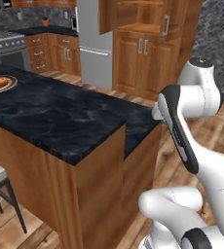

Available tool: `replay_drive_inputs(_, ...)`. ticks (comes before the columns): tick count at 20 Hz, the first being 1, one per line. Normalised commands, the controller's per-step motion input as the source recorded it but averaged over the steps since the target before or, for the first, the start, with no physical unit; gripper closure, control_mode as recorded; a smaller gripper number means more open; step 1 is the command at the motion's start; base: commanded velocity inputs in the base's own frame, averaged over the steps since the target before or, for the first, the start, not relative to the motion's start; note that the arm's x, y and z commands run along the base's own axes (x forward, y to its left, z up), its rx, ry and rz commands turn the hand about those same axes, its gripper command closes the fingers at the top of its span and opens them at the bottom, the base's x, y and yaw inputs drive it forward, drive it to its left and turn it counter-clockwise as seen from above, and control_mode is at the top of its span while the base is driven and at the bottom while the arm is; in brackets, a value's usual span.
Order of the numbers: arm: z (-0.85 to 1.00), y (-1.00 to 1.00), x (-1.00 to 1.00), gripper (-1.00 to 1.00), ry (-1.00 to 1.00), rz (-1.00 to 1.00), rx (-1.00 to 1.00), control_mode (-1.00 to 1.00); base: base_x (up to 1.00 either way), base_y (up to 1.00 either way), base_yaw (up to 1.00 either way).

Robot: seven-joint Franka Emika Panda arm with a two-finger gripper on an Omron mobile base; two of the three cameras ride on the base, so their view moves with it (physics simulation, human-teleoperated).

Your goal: Move the hot dog bun to the plate on the dining table and place the condiment next to that plate. Then navigate to the fridge and take the sausage and place it on the plate as well.

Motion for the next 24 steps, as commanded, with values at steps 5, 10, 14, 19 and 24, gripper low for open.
replay_drive_inputs(5, 0.00, 0.00, 0.00, -1.00, 0.00, 0.00, 0.00, 1.00, -0.65, -1.00, 0.03)
replay_drive_inputs(10, 0.00, 0.00, 0.00, -1.00, 0.00, 0.00, 0.00, 1.00, 0.24, -1.00, 0.10)
replay_drive_inputs(14, 0.00, 0.00, 0.00, -1.00, 0.00, 0.00, 0.00, 1.00, 0.71, -1.00, 0.24)
replay_drive_inputs(19, 0.00, 0.00, 0.00, -1.00, 0.00, 0.00, 0.00, 1.00, 0.88, -1.00, 0.28)
replay_drive_inputs(24, 0.00, 0.00, 0.00, -1.00, 0.00, 0.00, 0.00, 1.00, 0.89, -1.00, 0.30)
